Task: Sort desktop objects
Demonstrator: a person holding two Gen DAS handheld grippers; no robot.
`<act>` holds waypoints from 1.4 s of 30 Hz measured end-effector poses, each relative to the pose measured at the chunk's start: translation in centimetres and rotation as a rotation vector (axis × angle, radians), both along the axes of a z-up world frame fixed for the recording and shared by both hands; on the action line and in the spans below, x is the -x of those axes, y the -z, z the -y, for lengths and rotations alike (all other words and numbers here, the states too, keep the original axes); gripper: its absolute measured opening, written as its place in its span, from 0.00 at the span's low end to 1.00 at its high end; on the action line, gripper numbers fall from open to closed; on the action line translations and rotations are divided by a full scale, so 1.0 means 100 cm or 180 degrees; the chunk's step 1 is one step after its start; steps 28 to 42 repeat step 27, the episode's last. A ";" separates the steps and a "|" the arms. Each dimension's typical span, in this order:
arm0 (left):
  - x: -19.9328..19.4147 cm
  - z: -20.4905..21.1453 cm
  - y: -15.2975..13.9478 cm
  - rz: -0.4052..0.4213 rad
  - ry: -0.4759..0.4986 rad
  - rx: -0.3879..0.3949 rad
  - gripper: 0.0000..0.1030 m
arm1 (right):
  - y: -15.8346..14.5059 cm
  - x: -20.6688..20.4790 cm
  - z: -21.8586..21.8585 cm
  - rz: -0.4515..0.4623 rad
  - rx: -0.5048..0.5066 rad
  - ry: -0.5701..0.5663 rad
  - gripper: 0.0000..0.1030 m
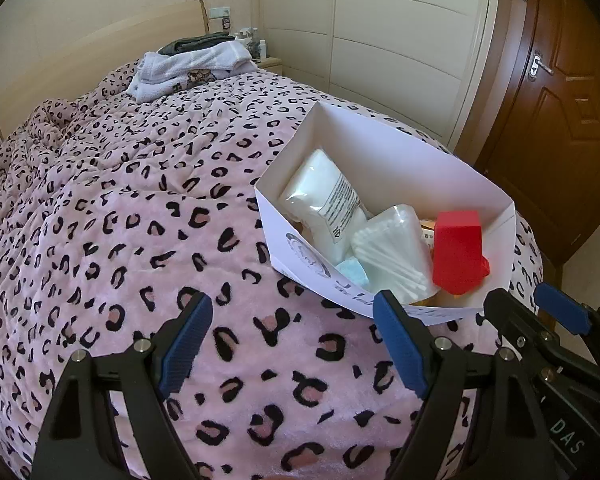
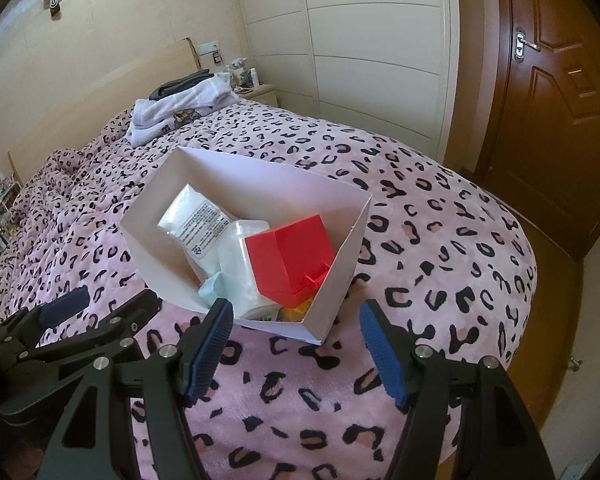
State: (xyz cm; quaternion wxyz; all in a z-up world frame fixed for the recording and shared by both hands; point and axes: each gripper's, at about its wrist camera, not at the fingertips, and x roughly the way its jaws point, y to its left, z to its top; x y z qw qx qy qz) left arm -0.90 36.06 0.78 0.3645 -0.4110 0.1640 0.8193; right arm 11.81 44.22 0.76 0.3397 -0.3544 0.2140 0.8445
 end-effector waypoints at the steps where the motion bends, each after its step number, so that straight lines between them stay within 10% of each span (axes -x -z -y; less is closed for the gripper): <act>1: 0.000 -0.001 0.000 0.0002 -0.0003 0.0003 0.81 | 0.000 0.000 0.000 0.0000 0.0000 0.0001 0.66; 42: 0.000 -0.005 0.005 -0.0023 0.0032 -0.0047 0.81 | 0.002 0.002 -0.001 0.0025 -0.0037 -0.0034 0.66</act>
